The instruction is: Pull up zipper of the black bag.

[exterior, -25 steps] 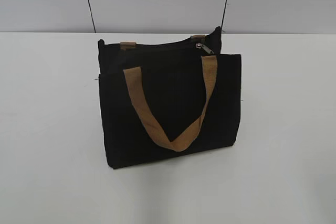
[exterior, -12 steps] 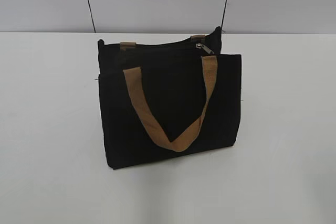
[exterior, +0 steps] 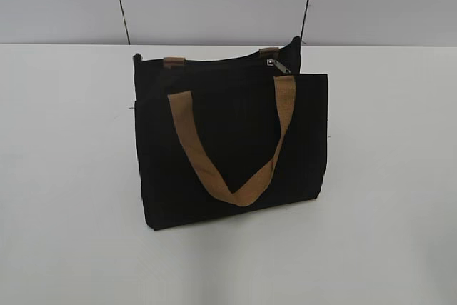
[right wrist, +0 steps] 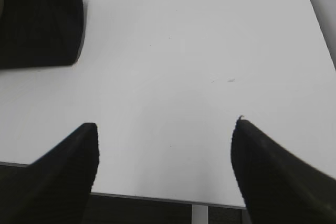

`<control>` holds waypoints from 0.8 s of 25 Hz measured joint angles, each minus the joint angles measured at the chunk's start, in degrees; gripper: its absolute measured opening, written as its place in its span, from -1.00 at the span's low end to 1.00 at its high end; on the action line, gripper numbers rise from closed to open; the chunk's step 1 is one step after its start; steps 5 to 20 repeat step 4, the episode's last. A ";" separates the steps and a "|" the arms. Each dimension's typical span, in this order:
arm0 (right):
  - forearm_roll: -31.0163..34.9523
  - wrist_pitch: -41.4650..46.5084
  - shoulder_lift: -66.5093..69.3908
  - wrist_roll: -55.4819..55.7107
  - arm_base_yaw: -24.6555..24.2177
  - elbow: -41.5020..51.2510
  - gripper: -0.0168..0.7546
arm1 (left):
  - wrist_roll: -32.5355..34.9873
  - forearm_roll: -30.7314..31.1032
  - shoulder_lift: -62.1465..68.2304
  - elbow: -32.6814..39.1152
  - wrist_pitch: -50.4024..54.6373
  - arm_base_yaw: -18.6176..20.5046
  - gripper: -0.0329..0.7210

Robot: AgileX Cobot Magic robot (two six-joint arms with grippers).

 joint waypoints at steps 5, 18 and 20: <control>0.00 0.00 0.00 0.00 0.00 0.00 0.59 | 0.30 -0.11 0.00 0.00 0.00 0.00 0.05; 0.00 0.00 0.00 0.00 0.00 0.00 0.59 | 0.30 -0.11 0.00 0.00 0.00 0.00 0.05; 0.00 0.00 0.00 0.00 0.00 0.00 0.59 | 0.30 -0.11 0.00 0.00 0.00 0.00 0.05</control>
